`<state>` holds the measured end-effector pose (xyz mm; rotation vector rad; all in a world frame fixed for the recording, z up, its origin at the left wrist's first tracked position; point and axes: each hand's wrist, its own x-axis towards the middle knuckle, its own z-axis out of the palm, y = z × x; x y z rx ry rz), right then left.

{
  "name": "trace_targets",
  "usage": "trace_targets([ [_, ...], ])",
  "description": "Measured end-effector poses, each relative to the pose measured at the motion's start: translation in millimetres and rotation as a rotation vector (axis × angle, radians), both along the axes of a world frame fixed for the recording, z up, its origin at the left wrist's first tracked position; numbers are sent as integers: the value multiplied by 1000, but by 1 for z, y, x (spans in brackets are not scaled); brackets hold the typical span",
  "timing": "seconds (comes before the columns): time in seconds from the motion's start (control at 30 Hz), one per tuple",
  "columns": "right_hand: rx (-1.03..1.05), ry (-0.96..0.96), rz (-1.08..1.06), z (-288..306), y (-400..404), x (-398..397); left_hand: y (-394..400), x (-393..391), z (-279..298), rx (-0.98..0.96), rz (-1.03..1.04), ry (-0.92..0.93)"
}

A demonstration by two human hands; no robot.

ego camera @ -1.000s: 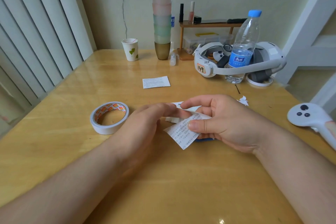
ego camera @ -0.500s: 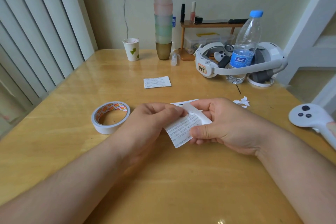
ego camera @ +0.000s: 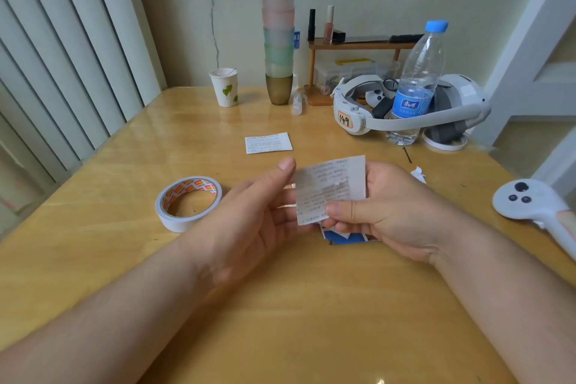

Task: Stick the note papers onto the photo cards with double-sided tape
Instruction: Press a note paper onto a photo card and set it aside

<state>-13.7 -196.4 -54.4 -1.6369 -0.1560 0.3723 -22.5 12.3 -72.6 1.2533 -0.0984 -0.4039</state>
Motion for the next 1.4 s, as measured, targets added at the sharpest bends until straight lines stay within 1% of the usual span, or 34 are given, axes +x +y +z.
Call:
trace_targets([
  [0.07,25,-1,-27,0,-1,1,0,-1,-2,-8,-54,-19],
  [0.17,29,12,-21,-1,-2,1,-2,0,-5,49,34,-95],
  [0.3,24,43,-6,-2,-3,2,-1,4,-9,112,145,-127],
  [0.47,-20,64,-107,-6,-6,10,6,12,-12,222,223,-208],
  [0.57,-83,-11,-170,-11,-8,16,7,14,-12,249,237,-226],
  [0.63,-212,-153,-215,-13,-13,19,8,16,-14,233,273,-224],
  [0.7,-477,-346,-283,-15,-21,24,9,19,-14,198,329,-210],
  [0.73,-614,-422,-305,-16,-24,25,10,21,-14,177,354,-196],
  [0.77,-719,-457,-305,-17,-26,26,12,22,-14,160,374,-183],
  [0.9,-971,-398,-161,-27,-24,29,13,25,-16,125,392,-154],
  [0.97,-1044,-370,-121,-29,-23,31,12,25,-16,104,390,-147],
  [1.2,-974,-289,-149,-28,-23,33,9,24,-15,68,362,-141],
  [1.33,-938,-347,-180,-26,-24,29,9,24,-16,72,351,-149],
  [1.4,-872,-372,-187,-24,-24,27,10,24,-17,88,347,-152],
])
